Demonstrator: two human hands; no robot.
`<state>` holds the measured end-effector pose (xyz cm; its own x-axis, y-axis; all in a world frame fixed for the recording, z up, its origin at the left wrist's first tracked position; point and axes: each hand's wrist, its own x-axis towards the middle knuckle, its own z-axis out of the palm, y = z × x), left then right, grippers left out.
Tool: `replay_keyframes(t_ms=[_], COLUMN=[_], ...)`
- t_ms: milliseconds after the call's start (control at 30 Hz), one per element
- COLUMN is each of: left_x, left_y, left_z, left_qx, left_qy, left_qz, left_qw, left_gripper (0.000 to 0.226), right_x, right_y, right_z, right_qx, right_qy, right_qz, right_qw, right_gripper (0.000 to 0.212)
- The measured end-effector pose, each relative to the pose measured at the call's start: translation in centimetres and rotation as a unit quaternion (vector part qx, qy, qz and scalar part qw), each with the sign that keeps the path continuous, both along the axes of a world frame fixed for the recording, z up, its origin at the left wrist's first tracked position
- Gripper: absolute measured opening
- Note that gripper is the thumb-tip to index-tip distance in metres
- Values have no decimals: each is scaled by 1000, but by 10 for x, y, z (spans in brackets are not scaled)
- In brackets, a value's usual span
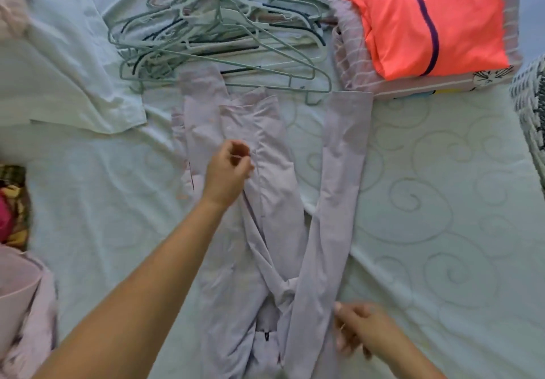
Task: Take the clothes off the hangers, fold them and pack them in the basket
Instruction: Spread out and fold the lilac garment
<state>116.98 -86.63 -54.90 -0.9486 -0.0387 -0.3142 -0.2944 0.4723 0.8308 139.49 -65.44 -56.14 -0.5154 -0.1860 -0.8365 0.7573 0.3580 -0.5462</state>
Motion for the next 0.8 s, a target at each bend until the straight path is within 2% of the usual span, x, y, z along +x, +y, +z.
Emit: replay_keyframes(t_ms=[33,67,133,167,233,300,333,400,467,533,600,633,700,733,800], left_x=[32,63,117,140,169,179,179,176,168,164,162,161,163,164,169], left_y=[7,13,21,23,25,26,26,22,18,14,12,11,5,1,-11], left_z=[-1,-3,-10,-13,-15,-11,-9,-8,-9,-9,-9,-10,-11,-9,-9], left_qx=[17,14,-3,1,3,-12,-14,-13,-27,-21,-11,-11,20,44,109], left_qy=[-30,-56,-95,-112,-117,-106,-104,-121,-143,-184,-215,-217,-208,-207,-223], left_qz=[-58,-114,-173,-174,-146,-131,-128,-133,-174,-196,-218,-229,-213,-196,-150], left_qw=[998,992,980,978,982,986,986,984,974,963,952,949,954,958,957], left_gripper=[28,22,13,15,19,20,22,27,29,31,32,31,16,14,27], right_x=[-23,-46,-92,-115,-163,-202,-216,-229,-233,-234,-237,-237,-236,-235,-232], right_y=[9,15,20,20,19,9,4,-7,-11,-5,11,19,34,40,45], right_z=[3,0,-3,-6,-13,-20,-26,-32,-30,-28,-24,-18,-1,11,35], right_qx=[50,124,222,253,305,357,390,455,493,496,470,422,251,163,13], right_qy=[10,65,159,197,258,265,249,222,223,243,244,243,231,214,194], right_qz=[-55,-95,-95,-102,-111,-93,-75,-9,29,20,-48,-113,-284,-361,-452], right_qw=[997,985,957,941,910,891,883,863,841,833,847,866,896,893,871], right_gripper=[36,33,16,10,39,69,78,84,70,42,30,27,14,13,20])
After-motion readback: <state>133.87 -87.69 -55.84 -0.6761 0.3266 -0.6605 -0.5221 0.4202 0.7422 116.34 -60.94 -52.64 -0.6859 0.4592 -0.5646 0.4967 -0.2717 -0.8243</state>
